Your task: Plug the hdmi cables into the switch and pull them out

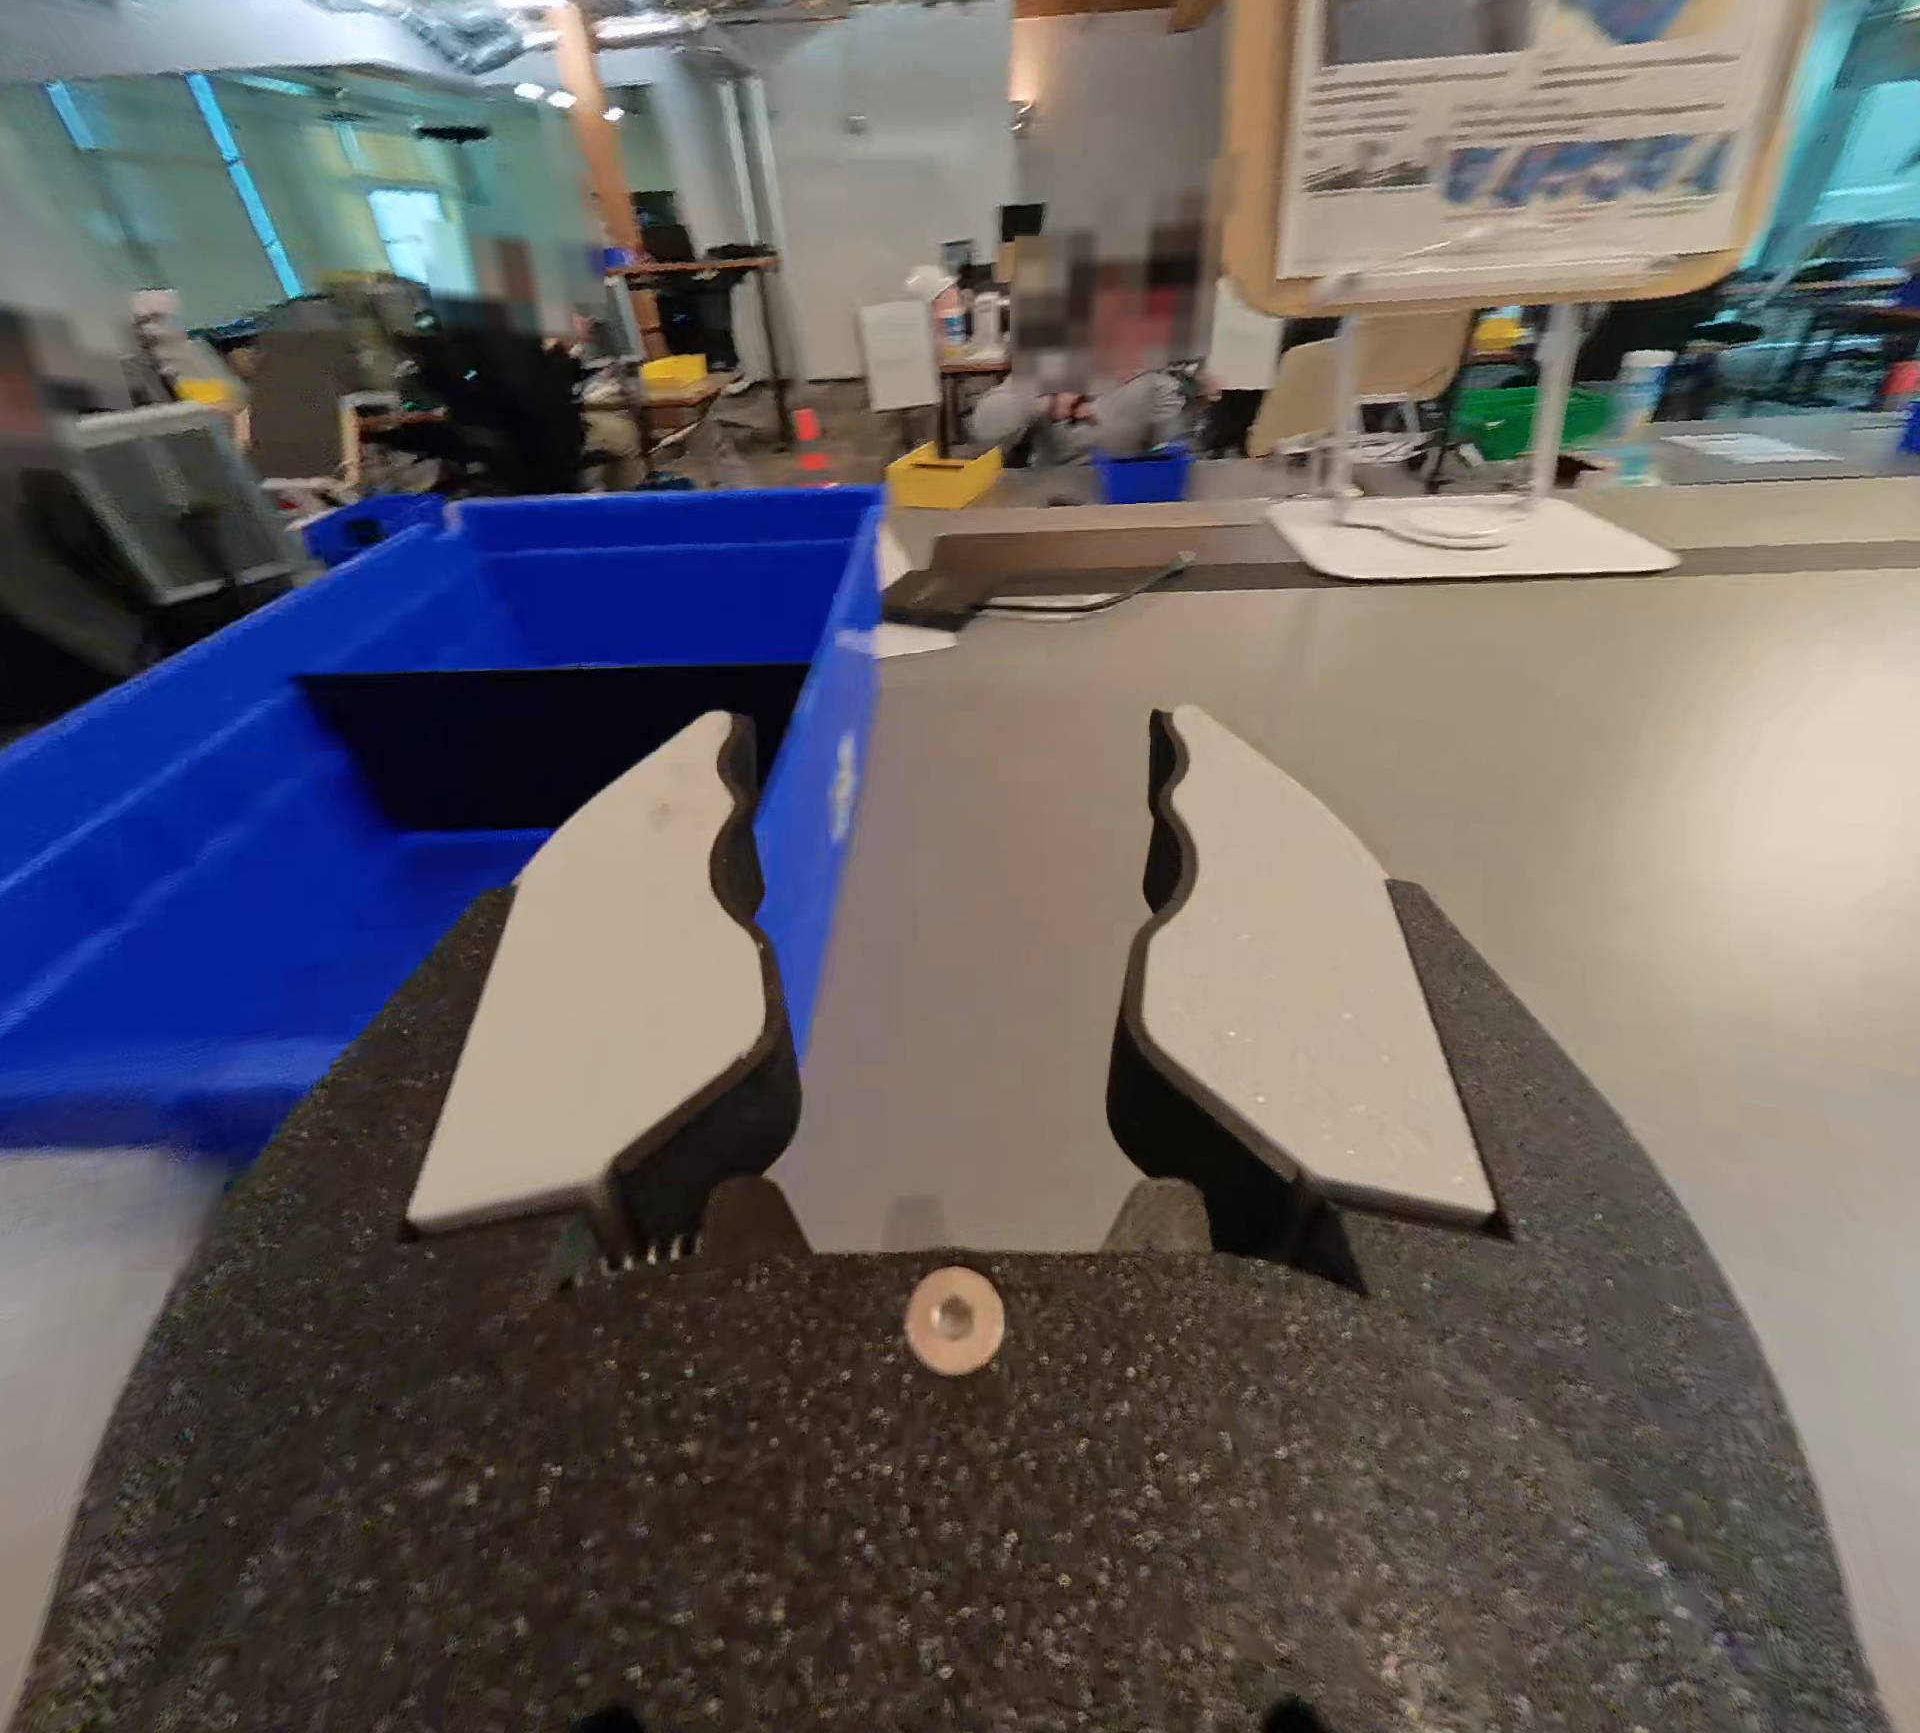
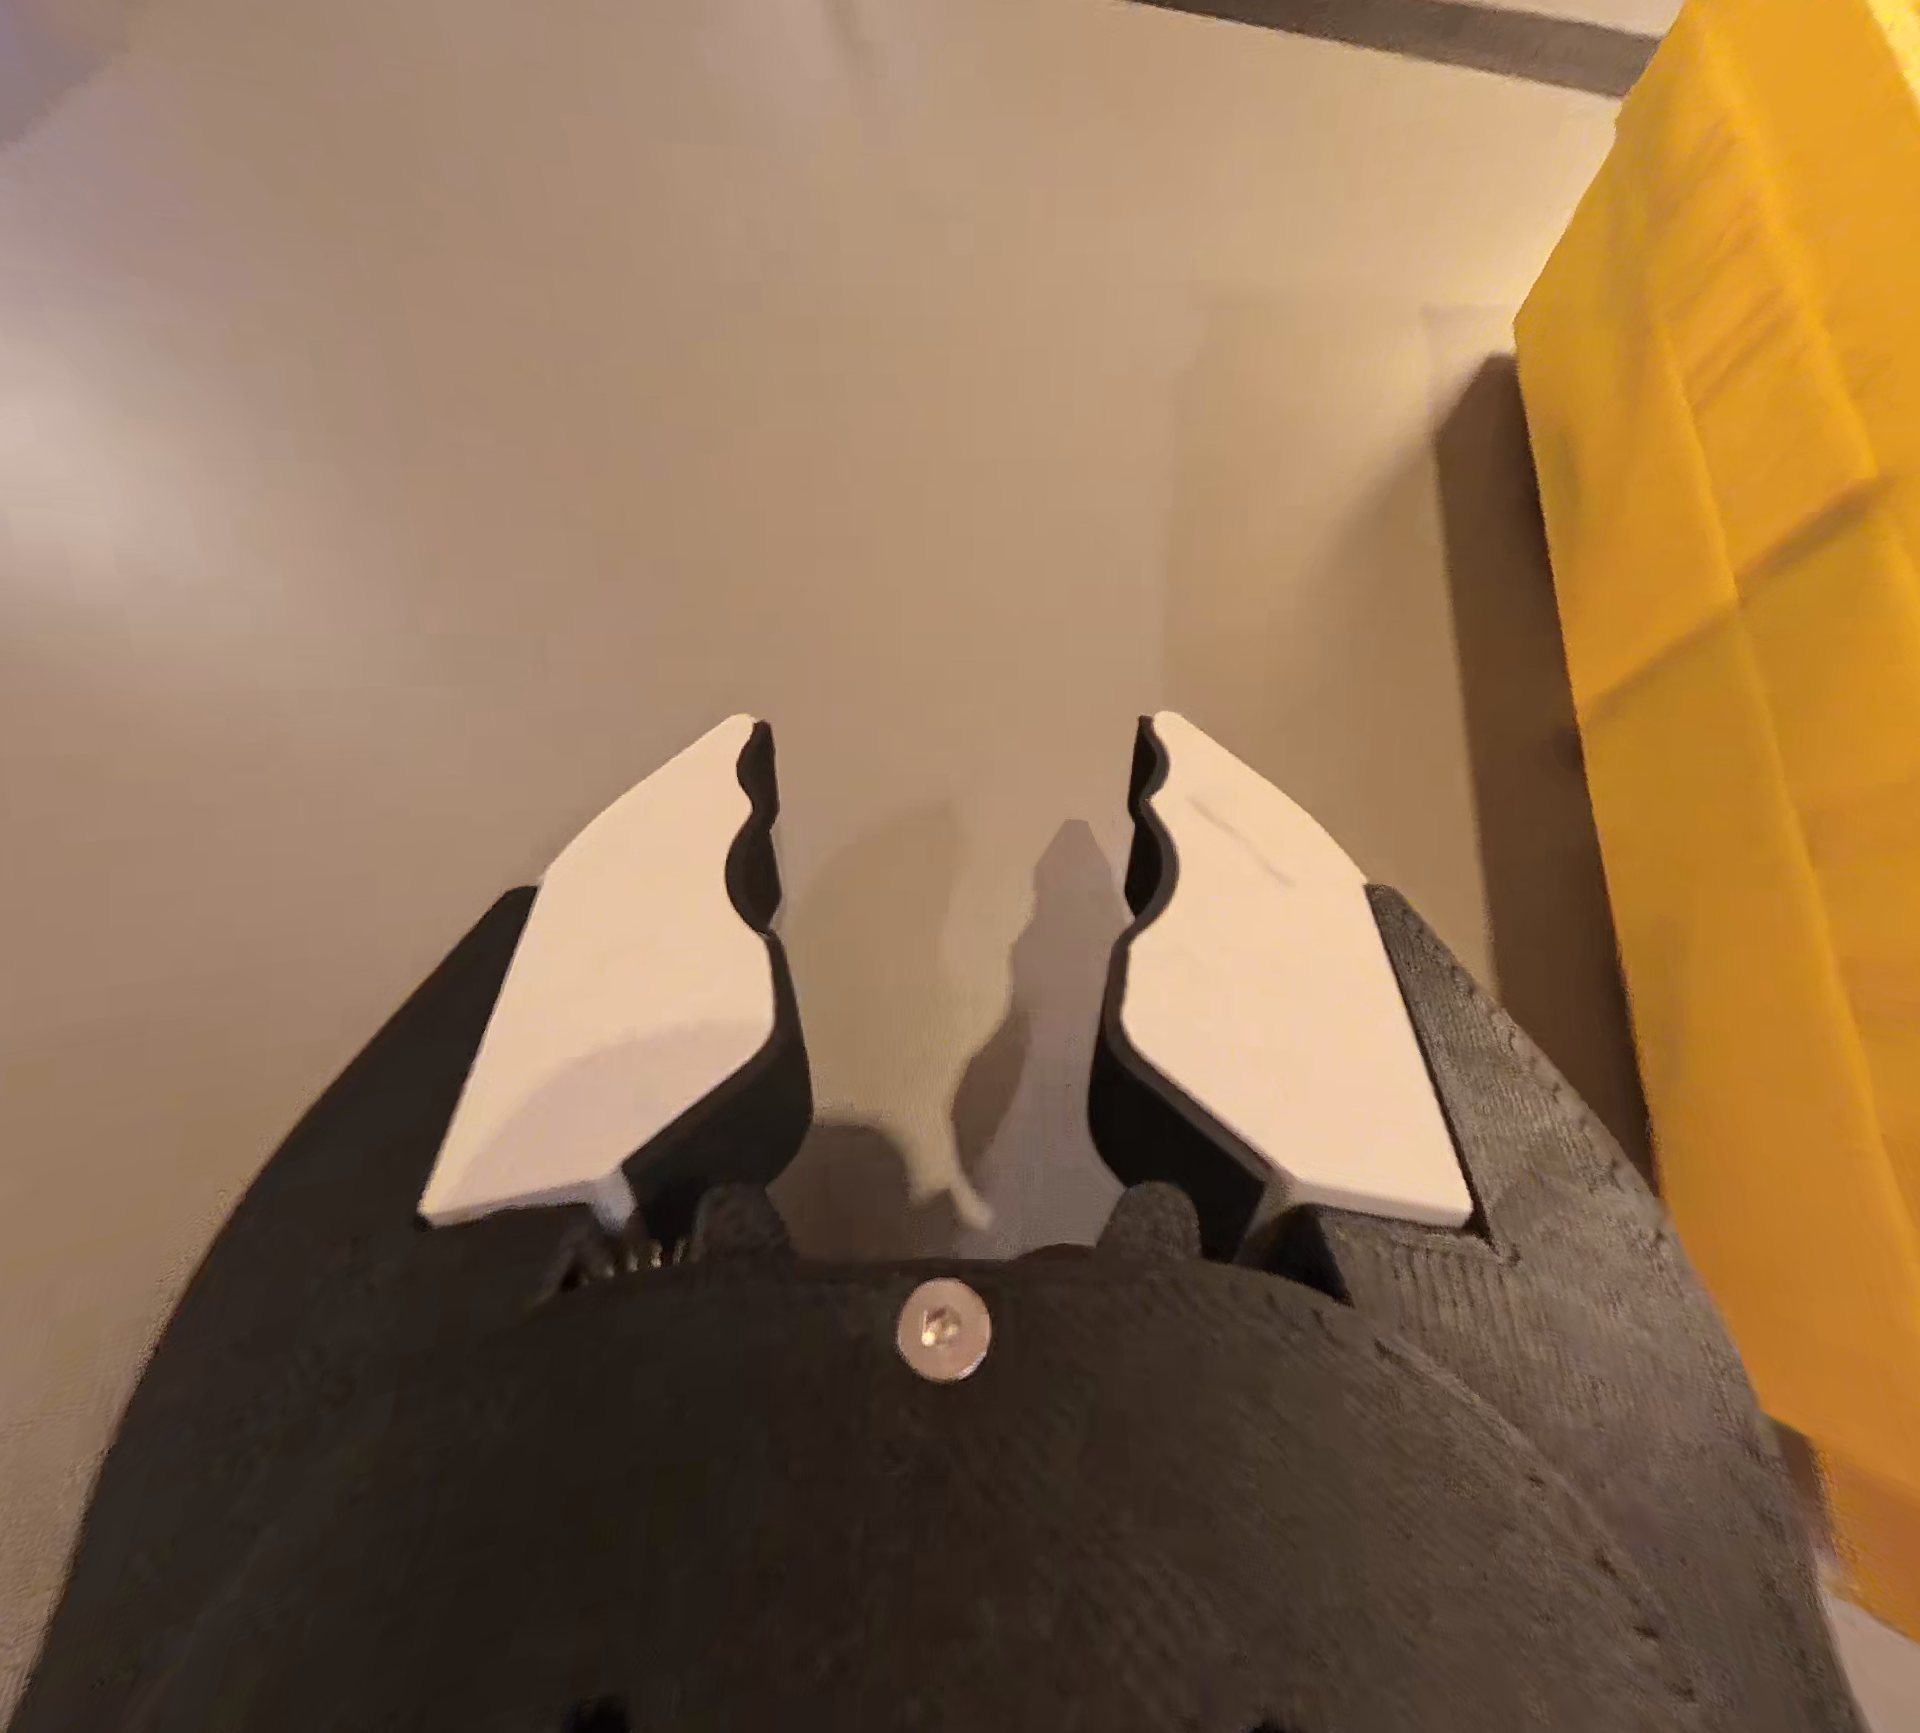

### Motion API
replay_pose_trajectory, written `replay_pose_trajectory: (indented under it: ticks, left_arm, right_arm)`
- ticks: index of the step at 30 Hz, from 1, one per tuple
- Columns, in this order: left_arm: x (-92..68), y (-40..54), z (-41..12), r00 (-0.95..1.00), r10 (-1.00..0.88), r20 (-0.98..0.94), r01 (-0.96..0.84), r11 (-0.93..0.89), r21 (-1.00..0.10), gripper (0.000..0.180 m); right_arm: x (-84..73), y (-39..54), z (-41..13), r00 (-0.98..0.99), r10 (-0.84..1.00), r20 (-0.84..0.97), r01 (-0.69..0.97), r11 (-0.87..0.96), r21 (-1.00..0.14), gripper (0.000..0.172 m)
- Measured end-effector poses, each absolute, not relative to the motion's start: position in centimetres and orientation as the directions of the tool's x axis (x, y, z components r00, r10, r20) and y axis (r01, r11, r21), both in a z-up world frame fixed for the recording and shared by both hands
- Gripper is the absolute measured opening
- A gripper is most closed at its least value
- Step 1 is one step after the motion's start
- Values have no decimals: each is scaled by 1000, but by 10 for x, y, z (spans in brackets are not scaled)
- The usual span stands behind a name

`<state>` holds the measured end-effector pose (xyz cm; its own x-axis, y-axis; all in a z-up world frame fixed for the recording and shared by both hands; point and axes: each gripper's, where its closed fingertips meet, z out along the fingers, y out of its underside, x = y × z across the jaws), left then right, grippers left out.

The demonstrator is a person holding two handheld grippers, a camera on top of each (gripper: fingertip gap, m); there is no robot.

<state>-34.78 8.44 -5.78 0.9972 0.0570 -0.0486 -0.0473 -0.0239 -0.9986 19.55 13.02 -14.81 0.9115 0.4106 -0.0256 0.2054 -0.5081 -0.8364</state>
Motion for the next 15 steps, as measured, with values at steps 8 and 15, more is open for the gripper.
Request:
replay_pose_trajectory:
  ticks: [8, 15]
  left_arm:
    - [-401, 85, -112, 997, 73, 3, 28, -342, -939, 65]
    - [-402, 102, -123, 998, 58, -30, -5, -381, -925, 51]
  right_arm:
    - [291, 125, -65, 948, 181, 260, 314, -426, -849, 71]
    - [356, 109, -94, 990, 55, 128, 137, -551, -823, 93]
